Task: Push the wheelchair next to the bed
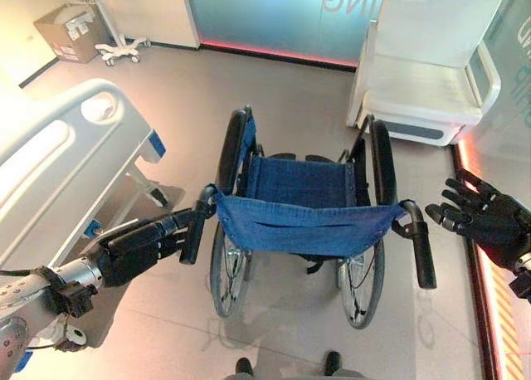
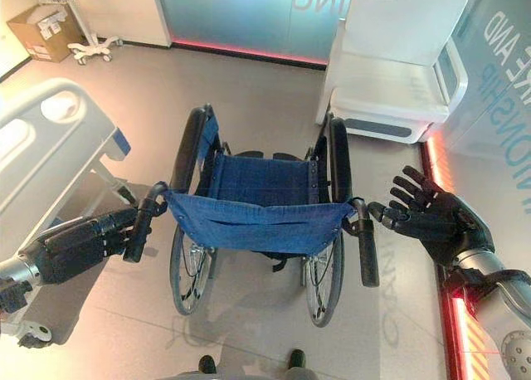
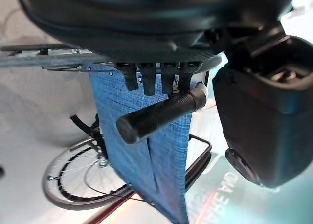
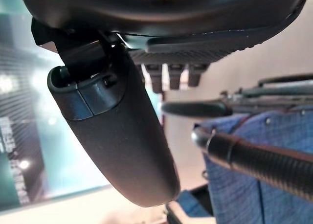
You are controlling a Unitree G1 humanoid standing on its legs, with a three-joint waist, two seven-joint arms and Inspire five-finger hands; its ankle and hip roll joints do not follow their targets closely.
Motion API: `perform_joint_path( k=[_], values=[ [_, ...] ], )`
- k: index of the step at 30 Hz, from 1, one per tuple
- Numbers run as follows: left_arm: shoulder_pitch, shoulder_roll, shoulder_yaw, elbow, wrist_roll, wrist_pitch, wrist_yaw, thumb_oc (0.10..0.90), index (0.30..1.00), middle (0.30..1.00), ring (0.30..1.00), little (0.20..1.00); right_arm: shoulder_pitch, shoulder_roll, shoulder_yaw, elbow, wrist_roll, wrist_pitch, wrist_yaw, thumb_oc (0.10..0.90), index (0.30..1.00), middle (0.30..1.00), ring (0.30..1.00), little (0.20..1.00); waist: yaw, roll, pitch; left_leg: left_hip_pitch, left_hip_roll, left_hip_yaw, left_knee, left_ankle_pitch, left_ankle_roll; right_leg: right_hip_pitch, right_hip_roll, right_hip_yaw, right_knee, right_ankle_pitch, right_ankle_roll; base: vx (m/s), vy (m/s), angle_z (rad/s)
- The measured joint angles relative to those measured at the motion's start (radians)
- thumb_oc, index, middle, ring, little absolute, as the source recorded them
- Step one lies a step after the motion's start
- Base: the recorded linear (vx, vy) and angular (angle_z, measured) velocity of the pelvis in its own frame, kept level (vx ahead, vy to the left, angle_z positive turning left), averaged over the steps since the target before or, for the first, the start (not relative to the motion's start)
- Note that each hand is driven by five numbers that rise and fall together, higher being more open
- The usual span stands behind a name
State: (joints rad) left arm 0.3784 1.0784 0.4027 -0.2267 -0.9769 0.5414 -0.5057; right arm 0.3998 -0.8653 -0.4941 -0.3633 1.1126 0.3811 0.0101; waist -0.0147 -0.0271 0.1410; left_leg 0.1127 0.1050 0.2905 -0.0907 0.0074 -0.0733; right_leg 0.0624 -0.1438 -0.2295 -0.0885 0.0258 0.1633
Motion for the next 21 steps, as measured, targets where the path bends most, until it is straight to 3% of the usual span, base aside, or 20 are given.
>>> perform_joint_path(
  k=[14, 21],
  values=[
    [0.082, 0.000, 0.044, -0.049, -0.017, -0.021, -0.009, 0.800, 0.900, 0.900, 0.900, 0.900, 0.094, 0.000, -0.048, -0.005, 0.025, 0.000, 0.000, 0.800, 0.900, 0.900, 0.900, 0.900, 0.003, -0.011, -0.007, -0.008, 0.000, 0.013, 0.000, 0.000, 0.000, -0.013, 0.000, 0.006, 0.000, 0.003, 0.001, 0.00, 0.001, -0.01],
    [0.158, 0.022, 0.129, -0.125, 0.149, -0.027, -0.079, 0.800, 0.900, 0.900, 0.900, 0.900, 0.106, -0.030, -0.054, -0.013, 0.051, -0.001, -0.001, 0.800, 0.900, 0.900, 0.900, 0.900, 0.003, -0.008, -0.008, -0.009, 0.000, 0.012, 0.000, 0.000, 0.000, -0.016, 0.000, 0.003, 0.000, 0.003, 0.001, 0.00, 0.000, 0.00]
  ],
)
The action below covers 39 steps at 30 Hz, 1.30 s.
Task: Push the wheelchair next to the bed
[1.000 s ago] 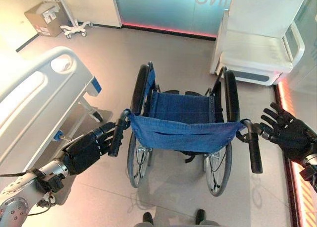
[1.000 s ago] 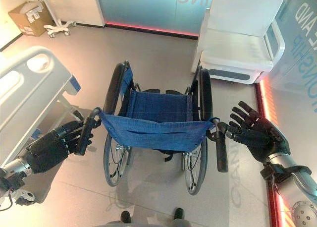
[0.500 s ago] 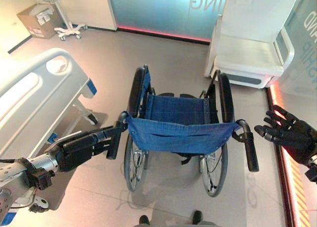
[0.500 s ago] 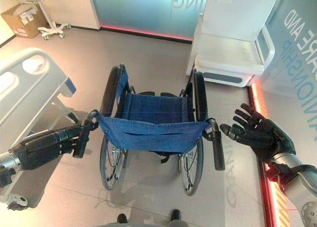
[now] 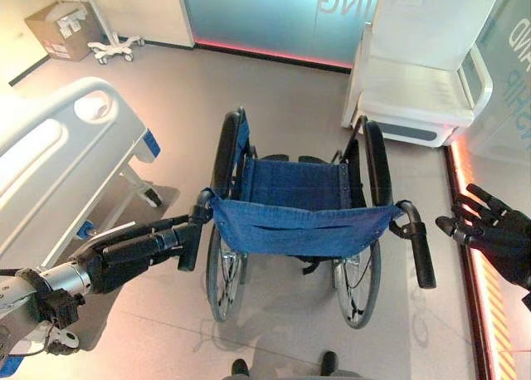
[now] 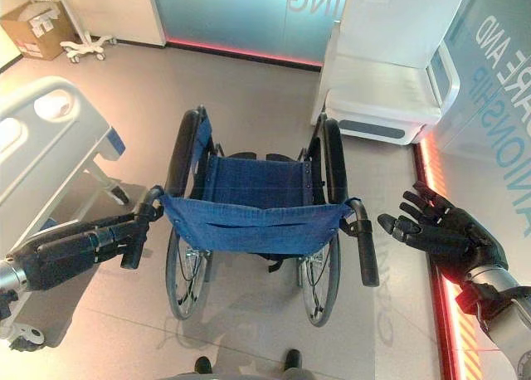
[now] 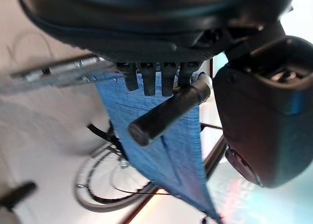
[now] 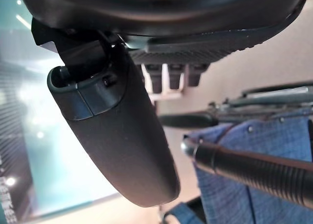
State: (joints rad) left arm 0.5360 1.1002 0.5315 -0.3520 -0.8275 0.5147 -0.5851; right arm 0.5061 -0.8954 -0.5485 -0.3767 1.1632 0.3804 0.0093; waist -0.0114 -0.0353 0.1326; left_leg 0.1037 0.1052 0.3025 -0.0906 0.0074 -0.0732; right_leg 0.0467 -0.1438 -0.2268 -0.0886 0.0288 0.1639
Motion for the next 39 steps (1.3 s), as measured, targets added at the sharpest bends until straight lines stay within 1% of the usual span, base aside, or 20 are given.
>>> perform_joint_path(
  k=[2, 6, 9, 12, 14, 15, 17, 27, 34, 37, 39],
  values=[
    [0.021, 0.020, 0.012, -0.003, 0.000, 0.005, -0.014, 0.800, 0.900, 0.900, 0.900, 0.900, 0.004, -0.001, 0.000, -0.006, 0.026, -0.003, 0.000, 0.800, 0.900, 0.900, 0.900, 0.900, 0.000, 0.004, -0.002, 0.000, 0.000, 0.000, 0.000, 0.000, 0.000, 0.000, 0.000, -0.001, 0.000, 0.000, 0.000, 0.00, 0.000, 0.00],
    [0.044, 0.021, 0.011, -0.005, -0.001, 0.021, -0.034, 0.800, 0.900, 0.900, 0.900, 0.900, 0.008, -0.001, 0.000, -0.022, 0.026, -0.004, 0.000, 0.800, 0.900, 0.900, 0.900, 0.900, 0.000, 0.018, -0.011, 0.000, 0.000, -0.001, 0.000, 0.000, 0.000, 0.000, 0.000, -0.003, 0.000, 0.000, 0.000, 0.01, -0.004, 0.00],
    [0.075, 0.021, 0.010, -0.040, -0.003, 0.056, -0.049, 0.800, 0.900, 0.900, 0.900, 0.900, 0.015, -0.001, 0.000, -0.024, 0.025, -0.006, 0.000, 0.800, 0.900, 0.900, 0.900, 0.900, 0.000, 0.027, -0.016, -0.001, 0.001, -0.001, 0.000, 0.000, 0.000, 0.000, 0.001, -0.003, 0.000, 0.000, 0.000, 0.00, 0.000, 0.00],
    [0.074, 0.021, 0.003, -0.040, -0.010, 0.072, -0.048, 0.800, 0.900, 0.900, 0.900, 0.900, 0.015, -0.001, 0.001, -0.024, 0.025, -0.008, 0.000, 0.800, 0.900, 0.900, 0.900, 0.900, -0.001, 0.031, -0.019, 0.000, 0.001, -0.001, 0.000, 0.000, 0.000, 0.000, 0.001, -0.003, 0.000, 0.001, -0.001, 0.00, 0.000, 0.00],
    [0.070, 0.022, -0.016, -0.040, -0.019, 0.084, -0.044, 0.800, 0.900, 0.900, 0.900, 0.900, 0.014, -0.001, 0.003, -0.024, 0.025, -0.008, 0.000, 0.800, 0.900, 0.900, 0.900, 0.900, -0.002, 0.034, -0.020, 0.000, 0.001, -0.001, 0.000, 0.000, 0.000, 0.000, 0.001, -0.003, 0.000, 0.001, -0.001, 0.00, 0.000, 0.00],
    [0.049, 0.022, -0.046, -0.034, -0.052, 0.103, -0.021, 0.800, 0.900, 0.900, 0.900, 0.900, 0.014, -0.001, 0.006, -0.023, 0.024, -0.009, 0.000, 0.800, 0.900, 0.900, 0.900, 0.900, -0.001, 0.037, -0.022, -0.001, 0.001, -0.001, 0.000, 0.000, 0.000, -0.001, 0.001, -0.003, 0.000, 0.001, -0.001, 0.00, 0.000, 0.00],
    [0.037, 0.022, -0.065, -0.031, -0.088, 0.124, 0.004, 0.800, 0.900, 0.900, 0.900, 0.900, 0.011, -0.001, 0.009, -0.024, 0.025, -0.010, 0.000, 0.800, 0.900, 0.900, 0.900, 0.900, -0.001, 0.038, -0.023, -0.002, 0.001, -0.001, 0.000, 0.000, 0.000, -0.002, 0.001, -0.003, 0.000, 0.001, -0.001, 0.00, 0.000, 0.00],
    [-0.021, 0.017, -0.145, -0.014, -0.156, 0.180, 0.077, 0.800, 0.900, 0.900, 0.900, 0.900, 0.010, -0.001, 0.016, -0.023, 0.024, -0.018, -0.001, 0.800, 0.900, 0.900, 0.900, 0.900, -0.004, 0.039, -0.023, -0.003, 0.001, 0.001, 0.000, 0.000, 0.000, -0.004, 0.002, 0.000, 0.000, 0.001, -0.001, 0.00, 0.000, 0.00],
    [-0.138, 0.011, -0.283, 0.046, -0.209, 0.199, 0.151, 0.800, 0.900, 0.900, 0.900, 0.900, -0.038, -0.006, 0.095, -0.017, 0.023, -0.019, -0.007, 0.800, 0.900, 0.900, 0.900, 0.900, -0.010, 0.039, -0.024, -0.001, 0.001, 0.003, 0.000, 0.000, 0.000, -0.004, 0.002, 0.002, 0.000, 0.002, -0.001, 0.00, 0.000, 0.00],
    [-0.175, 0.010, -0.315, 0.067, -0.233, 0.198, 0.171, 0.800, 0.900, 0.900, 0.900, 0.900, -0.054, -0.006, 0.099, -0.014, 0.022, -0.019, -0.010, 0.800, 0.900, 0.900, 0.900, 0.900, -0.014, 0.039, -0.023, -0.001, 0.001, 0.003, 0.000, 0.000, 0.000, -0.004, 0.003, 0.004, 0.000, 0.002, -0.001, 0.00, 0.000, 0.00],
    [-0.210, -0.003, -0.336, 0.093, -0.272, 0.193, 0.203, 0.800, 0.900, 0.900, 0.900, 0.900, -0.101, -0.006, 0.129, 0.005, 0.021, -0.019, -0.011, 0.800, 0.900, 0.900, 0.900, 0.900, -0.023, 0.038, -0.023, -0.001, 0.002, 0.004, 0.000, 0.000, 0.000, -0.004, 0.003, 0.004, 0.000, 0.003, -0.002, 0.00, 0.000, 0.00]
  ],
)
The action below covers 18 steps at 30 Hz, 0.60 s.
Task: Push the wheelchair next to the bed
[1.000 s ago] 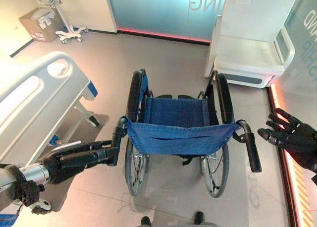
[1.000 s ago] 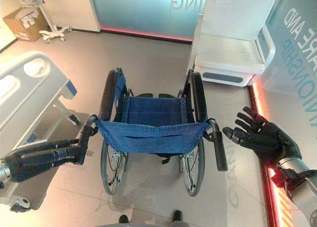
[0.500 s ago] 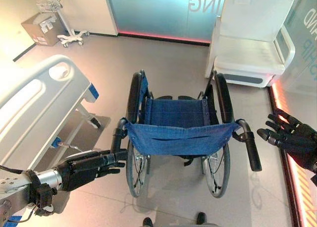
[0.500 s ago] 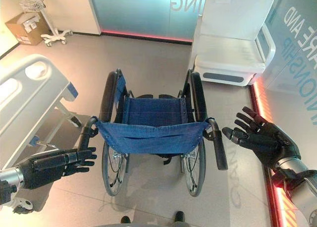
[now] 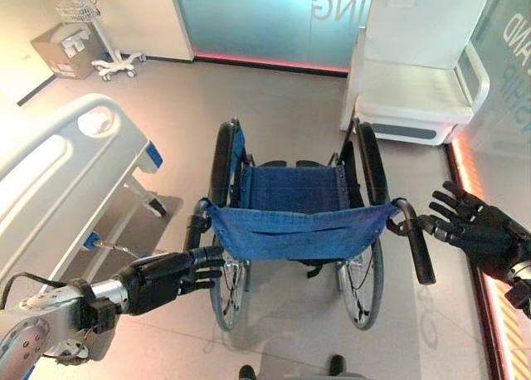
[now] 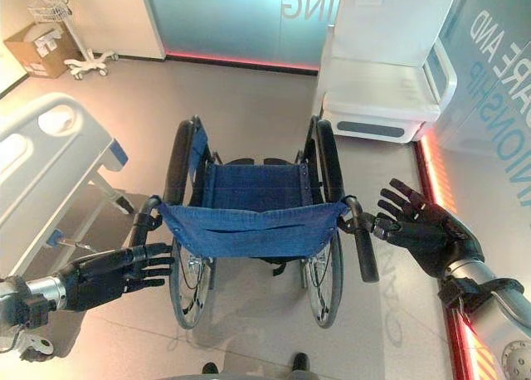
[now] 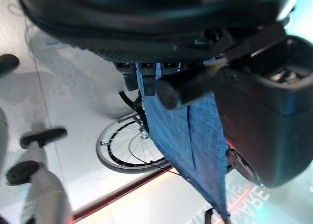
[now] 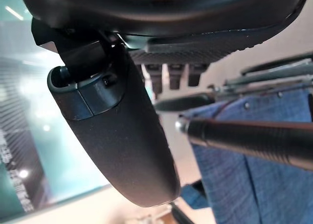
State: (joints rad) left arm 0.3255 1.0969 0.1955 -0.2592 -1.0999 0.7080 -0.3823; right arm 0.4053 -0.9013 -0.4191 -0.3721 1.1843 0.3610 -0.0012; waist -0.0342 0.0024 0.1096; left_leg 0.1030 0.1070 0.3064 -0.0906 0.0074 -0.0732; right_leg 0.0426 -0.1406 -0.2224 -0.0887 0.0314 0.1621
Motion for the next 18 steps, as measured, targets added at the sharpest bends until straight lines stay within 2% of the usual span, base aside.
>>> perform_joint_path(
  k=[6, 16, 17, 18],
  values=[
    [-0.040, -0.096, -0.026, 0.037, -0.043, -0.085, 0.085, 0.800, 0.900, 0.900, 0.900, 0.900, -0.027, 0.000, 0.036, 0.015, -0.019, 0.000, 0.000, 0.800, 0.900, 0.900, 0.900, 0.900, -0.003, -0.005, 0.003, 0.002, 0.000, 0.003, 0.000, 0.000, 0.000, 0.000, 0.001, 0.003, 0.000, 0.000, 0.000, 0.00, 0.000, 0.00],
    [-0.047, -0.105, -0.030, 0.042, -0.035, -0.132, 0.093, 0.800, 0.900, 0.900, 0.900, 0.900, -0.046, 0.000, 0.037, 0.015, -0.086, 0.005, 0.000, 0.800, 0.900, 0.900, 0.900, 0.900, -0.001, -0.026, 0.014, 0.000, 0.000, 0.014, 0.000, 0.000, 0.000, -0.010, 0.002, 0.022, 0.000, 0.004, -0.001, 0.01, 0.014, -0.03],
    [-0.047, -0.105, -0.030, 0.042, -0.035, -0.136, 0.095, 0.579, 0.568, 0.568, 0.568, 0.568, -0.047, 0.000, 0.037, 0.015, -0.087, 0.009, 0.000, 0.800, 0.900, 0.900, 0.900, 0.900, -0.001, -0.026, 0.014, -0.001, 0.000, 0.014, 0.000, 0.000, 0.000, -0.011, 0.002, 0.022, 0.000, 0.005, -0.001, 0.00, 0.000, 0.00],
    [-0.047, -0.107, -0.030, 0.042, -0.035, -0.137, 0.096, 0.557, 0.535, 0.535, 0.535, 0.535, -0.047, 0.001, 0.037, 0.015, -0.088, 0.015, 0.000, 0.800, 0.900, 0.900, 0.900, 0.900, -0.001, -0.026, 0.015, -0.002, 0.000, 0.014, 0.000, 0.000, 0.000, -0.012, 0.002, 0.022, 0.000, 0.005, -0.001, 0.00, 0.000, 0.00]
  ],
)
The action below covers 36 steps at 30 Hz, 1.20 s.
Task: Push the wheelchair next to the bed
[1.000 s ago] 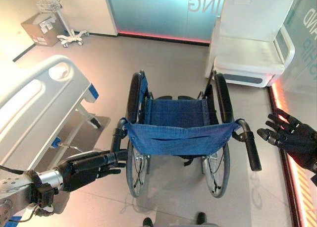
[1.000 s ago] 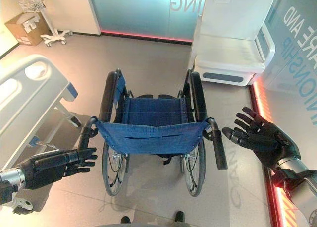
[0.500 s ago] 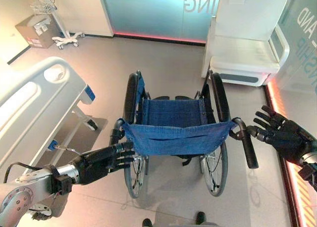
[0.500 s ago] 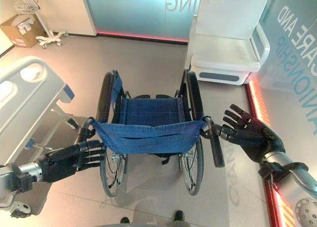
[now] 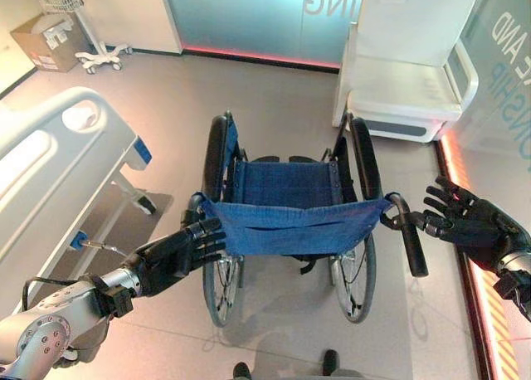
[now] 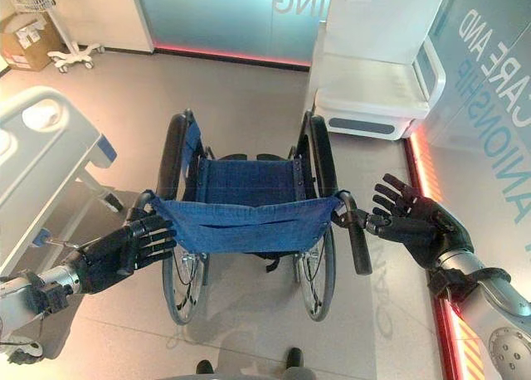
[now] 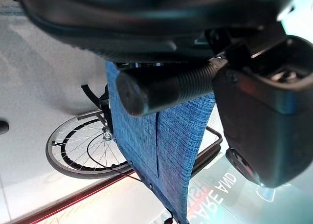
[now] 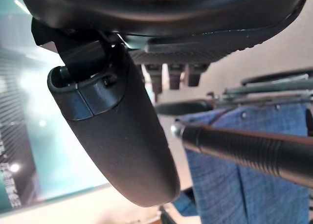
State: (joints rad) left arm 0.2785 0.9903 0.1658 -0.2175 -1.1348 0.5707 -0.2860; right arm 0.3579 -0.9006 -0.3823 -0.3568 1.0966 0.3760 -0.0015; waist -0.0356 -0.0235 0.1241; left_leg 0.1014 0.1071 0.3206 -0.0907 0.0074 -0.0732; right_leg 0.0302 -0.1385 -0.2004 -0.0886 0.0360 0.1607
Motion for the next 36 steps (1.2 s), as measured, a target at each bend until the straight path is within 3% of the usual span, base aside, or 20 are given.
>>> perform_joint_path(
  k=[1, 4, 12, 21, 24, 29, 36],
  values=[
    [0.000, -0.009, 0.000, 0.000, 0.000, -0.005, 0.003, 0.400, 0.300, 0.300, 0.300, 0.300, -0.004, 0.001, 0.000, -0.001, -0.021, 0.020, 0.000, 0.800, 0.900, 0.900, 0.900, 0.900, 0.000, -0.001, 0.000, 0.000, 0.000, 0.001, 0.000, 0.000, 0.000, -0.001, 0.000, 0.001, 0.000, 0.000, 0.000, 0.00, 0.000, 0.00],
    [0.000, -0.019, 0.000, 0.000, 0.000, -0.017, 0.005, 0.400, 0.300, 0.300, 0.300, 0.300, -0.004, 0.001, 0.002, -0.002, -0.073, 0.059, 0.000, 0.800, 0.900, 0.900, 0.900, 0.900, 0.001, -0.005, 0.003, -0.001, 0.000, 0.002, 0.000, 0.000, 0.000, -0.002, 0.000, 0.002, 0.000, 0.000, 0.000, 0.00, 0.011, -0.01],
    [-0.002, -0.026, 0.001, 0.000, -0.001, -0.048, 0.007, 0.400, 0.300, 0.300, 0.300, 0.300, -0.040, 0.001, 0.004, -0.022, -0.107, 0.058, -0.046, 0.800, 0.900, 0.900, 0.900, 0.900, 0.001, -0.020, 0.016, 0.004, 0.000, 0.014, 0.000, 0.000, 0.000, -0.003, 0.000, 0.004, 0.000, 0.004, 0.000, 0.00, 0.016, -0.02],
    [-0.014, -0.044, -0.001, 0.004, 0.000, -0.047, 0.009, 0.400, 0.300, 0.300, 0.300, 0.300, -0.160, 0.008, 0.012, -0.045, -0.102, -0.041, -0.176, 0.800, 0.900, 0.900, 0.900, 0.900, 0.005, -0.013, 0.026, 0.008, -0.001, 0.016, 0.000, 0.000, 0.000, -0.002, 0.000, 0.006, 0.000, 0.007, -0.001, 0.00, 0.000, 0.00],
    [-0.019, -0.045, -0.001, 0.004, -0.001, -0.047, 0.008, 0.400, 0.300, 0.300, 0.300, 0.300, -0.175, 0.008, 0.012, -0.046, -0.094, -0.041, -0.181, 0.800, 0.900, 0.900, 0.900, 0.900, 0.007, -0.011, 0.031, 0.008, -0.001, 0.017, 0.000, 0.000, 0.000, -0.002, 0.000, 0.006, 0.000, 0.007, -0.001, 0.00, 0.000, 0.00],
    [-0.026, -0.050, -0.001, 0.003, -0.001, -0.048, 0.008, 0.400, 0.300, 0.300, 0.300, 0.300, -0.139, 0.013, 0.013, -0.046, -0.066, -0.022, -0.172, 0.800, 0.900, 0.900, 0.900, 0.900, 0.011, -0.011, 0.038, 0.009, -0.001, 0.019, 0.000, 0.000, 0.000, -0.002, 0.000, 0.006, 0.000, 0.008, -0.001, 0.00, 0.000, 0.00],
    [-0.026, -0.082, 0.005, 0.002, 0.000, -0.055, 0.011, 0.400, 0.300, 0.300, 0.300, 0.300, -0.098, 0.049, 0.057, -0.046, -0.025, 0.059, -0.131, 0.800, 0.900, 0.900, 0.900, 0.900, 0.015, -0.014, 0.040, 0.010, 0.000, 0.019, 0.000, 0.000, 0.000, -0.001, 0.001, 0.006, 0.000, 0.008, -0.001, 0.00, 0.000, 0.00]
  ],
)
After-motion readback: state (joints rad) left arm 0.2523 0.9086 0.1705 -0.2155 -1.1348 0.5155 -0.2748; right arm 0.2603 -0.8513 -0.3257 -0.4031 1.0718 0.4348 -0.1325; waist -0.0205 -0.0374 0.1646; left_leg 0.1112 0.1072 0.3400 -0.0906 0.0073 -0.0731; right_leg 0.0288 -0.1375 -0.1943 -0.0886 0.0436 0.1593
